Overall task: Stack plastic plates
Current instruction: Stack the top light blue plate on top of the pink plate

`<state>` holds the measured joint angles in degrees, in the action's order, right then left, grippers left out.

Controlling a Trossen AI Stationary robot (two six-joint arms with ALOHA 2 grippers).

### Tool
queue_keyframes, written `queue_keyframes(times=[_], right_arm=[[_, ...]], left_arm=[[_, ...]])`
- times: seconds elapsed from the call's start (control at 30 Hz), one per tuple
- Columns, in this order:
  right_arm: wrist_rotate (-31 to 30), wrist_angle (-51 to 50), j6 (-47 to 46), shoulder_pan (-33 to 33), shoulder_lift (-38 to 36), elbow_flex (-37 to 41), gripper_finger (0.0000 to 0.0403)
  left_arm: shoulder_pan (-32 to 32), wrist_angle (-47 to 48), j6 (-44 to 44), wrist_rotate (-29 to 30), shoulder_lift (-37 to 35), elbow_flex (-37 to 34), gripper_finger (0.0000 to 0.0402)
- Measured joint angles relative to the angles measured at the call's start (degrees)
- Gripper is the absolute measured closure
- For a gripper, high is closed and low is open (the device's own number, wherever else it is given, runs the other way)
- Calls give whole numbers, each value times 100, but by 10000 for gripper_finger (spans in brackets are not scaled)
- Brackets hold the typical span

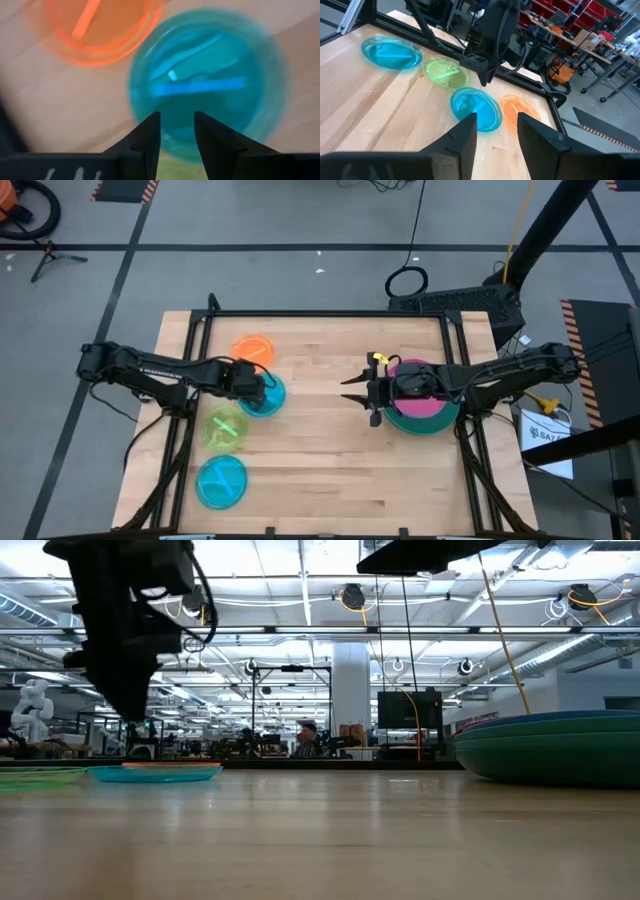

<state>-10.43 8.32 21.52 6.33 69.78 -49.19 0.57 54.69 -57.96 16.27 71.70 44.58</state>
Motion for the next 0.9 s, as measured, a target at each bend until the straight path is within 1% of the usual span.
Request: queue_keyframes(times=[0.1,0.37,0.5,0.67,0.9], right_arm=[[2,-6,-1,0,0,0,271],[0,-60,-40,-2,0,0,271],[2,-130,-44,-2,0,0,271],[2,-136,-67,-4,0,0,271],[2,-142,-88,-4,0,0,271]], left_arm=[[34,355,-115,0,104,0,277],[36,99,196,63,275,0,277],[36,108,273,255,268,-17,277],[36,-18,207,246,260,-346,277],[6,-586,149,-61,241,-841,277]])
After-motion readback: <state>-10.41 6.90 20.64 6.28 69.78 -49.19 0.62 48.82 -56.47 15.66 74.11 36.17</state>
